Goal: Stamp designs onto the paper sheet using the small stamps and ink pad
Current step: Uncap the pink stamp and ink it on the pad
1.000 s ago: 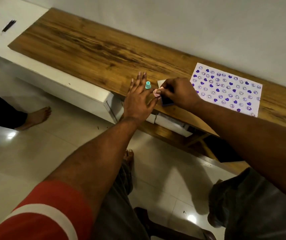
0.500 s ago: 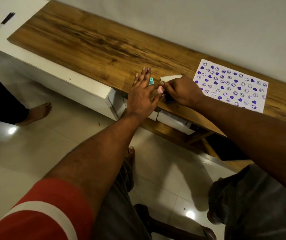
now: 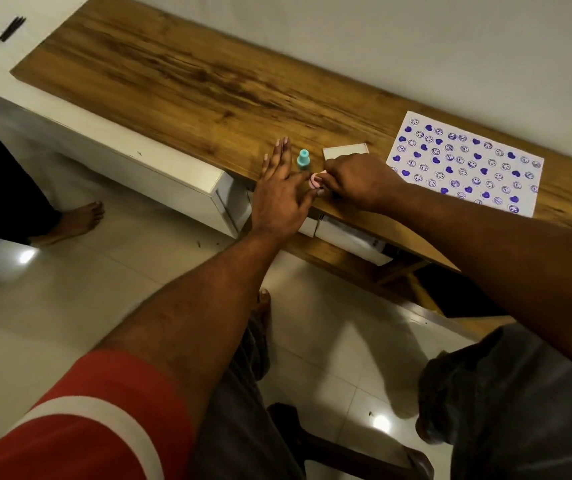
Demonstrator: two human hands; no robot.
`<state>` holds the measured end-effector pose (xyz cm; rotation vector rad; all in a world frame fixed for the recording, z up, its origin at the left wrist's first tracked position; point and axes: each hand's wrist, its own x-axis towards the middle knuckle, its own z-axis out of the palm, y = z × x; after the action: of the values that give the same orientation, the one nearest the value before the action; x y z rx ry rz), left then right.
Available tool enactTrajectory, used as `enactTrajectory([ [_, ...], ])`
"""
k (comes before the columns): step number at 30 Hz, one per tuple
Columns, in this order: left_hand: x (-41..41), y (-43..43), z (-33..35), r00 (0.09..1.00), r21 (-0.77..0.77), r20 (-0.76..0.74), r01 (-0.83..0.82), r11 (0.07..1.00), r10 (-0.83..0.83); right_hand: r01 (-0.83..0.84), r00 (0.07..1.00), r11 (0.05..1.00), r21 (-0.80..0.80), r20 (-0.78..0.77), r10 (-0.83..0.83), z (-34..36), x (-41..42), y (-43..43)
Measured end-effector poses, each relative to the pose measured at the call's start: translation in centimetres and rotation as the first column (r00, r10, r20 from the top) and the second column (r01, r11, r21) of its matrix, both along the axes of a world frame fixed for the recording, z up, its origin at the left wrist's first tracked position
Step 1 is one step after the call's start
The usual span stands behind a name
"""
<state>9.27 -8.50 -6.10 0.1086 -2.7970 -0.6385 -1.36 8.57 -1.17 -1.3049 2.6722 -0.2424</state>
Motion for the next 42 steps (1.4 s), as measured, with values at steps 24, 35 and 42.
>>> enactTrajectory([
  [24,-0.6,0.2,-0.8,0.996,-0.031,0.044,-0.078,0.996,0.080,0.108,0.993,0.994,-0.031,-0.043,-0.109,2.1,-1.5,5.2],
  [35,-5.2,3.8,2.1,0.992,-0.335,0.119,0.085,0.938,-0.047,0.346,0.927,0.933,-0.097,-0.120,-0.356,-0.5,-0.4,7.3],
  [42,-5.5,3.5,1.4,0.980,-0.282,0.185,0.125,0.951,-0.074,0.291,0.950,0.952,0.094,-0.150,-0.275,-0.4,-1.5,6.7],
])
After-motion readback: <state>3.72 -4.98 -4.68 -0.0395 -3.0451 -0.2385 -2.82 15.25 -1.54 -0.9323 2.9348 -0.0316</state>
